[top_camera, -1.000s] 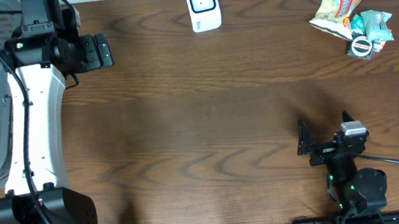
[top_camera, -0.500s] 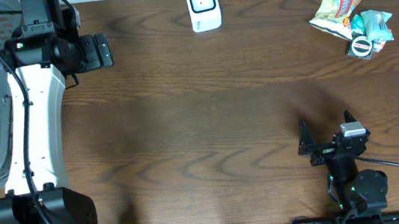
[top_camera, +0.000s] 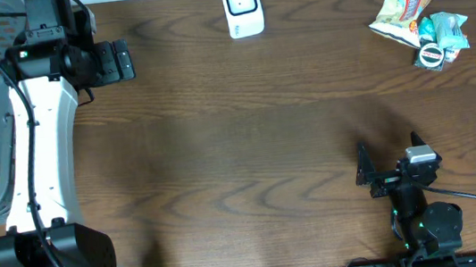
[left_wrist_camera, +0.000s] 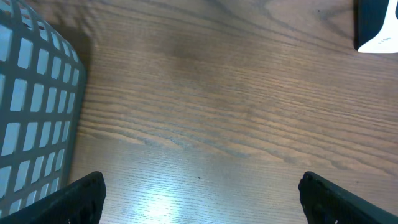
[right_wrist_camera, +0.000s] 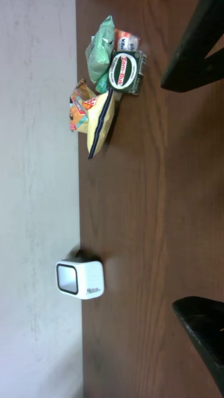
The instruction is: Scan the item barcode
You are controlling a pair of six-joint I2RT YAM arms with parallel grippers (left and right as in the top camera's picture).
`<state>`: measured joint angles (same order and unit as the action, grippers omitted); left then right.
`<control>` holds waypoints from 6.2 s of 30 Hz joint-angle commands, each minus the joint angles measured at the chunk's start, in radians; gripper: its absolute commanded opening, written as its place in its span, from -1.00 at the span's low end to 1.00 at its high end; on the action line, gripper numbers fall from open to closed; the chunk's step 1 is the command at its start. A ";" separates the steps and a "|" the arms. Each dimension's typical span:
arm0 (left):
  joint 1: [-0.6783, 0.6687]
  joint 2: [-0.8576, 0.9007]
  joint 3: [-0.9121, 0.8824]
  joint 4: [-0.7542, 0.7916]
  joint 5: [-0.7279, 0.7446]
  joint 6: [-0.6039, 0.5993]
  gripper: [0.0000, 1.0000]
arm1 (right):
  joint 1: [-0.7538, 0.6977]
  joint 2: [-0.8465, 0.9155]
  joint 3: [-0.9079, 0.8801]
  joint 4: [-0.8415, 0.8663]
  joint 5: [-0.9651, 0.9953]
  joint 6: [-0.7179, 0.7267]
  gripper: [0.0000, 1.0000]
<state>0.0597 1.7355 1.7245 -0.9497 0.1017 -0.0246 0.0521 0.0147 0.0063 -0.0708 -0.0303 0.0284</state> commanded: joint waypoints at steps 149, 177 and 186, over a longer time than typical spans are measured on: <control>-0.071 -1.680 -1.577 0.862 0.154 0.008 0.95 | 0.006 -0.009 -0.001 -0.005 0.005 -0.019 0.99; -0.073 -1.734 -1.720 1.026 0.016 -0.068 0.96 | 0.006 -0.009 -0.001 -0.005 0.005 -0.019 0.99; -0.073 -1.734 -1.720 0.897 0.012 -0.025 0.96 | 0.006 -0.009 -0.001 -0.004 0.005 -0.018 0.98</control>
<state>-0.0086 0.0101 0.0074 -0.0021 0.1028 -0.0788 0.0521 0.0124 0.0063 -0.0704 -0.0296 0.0177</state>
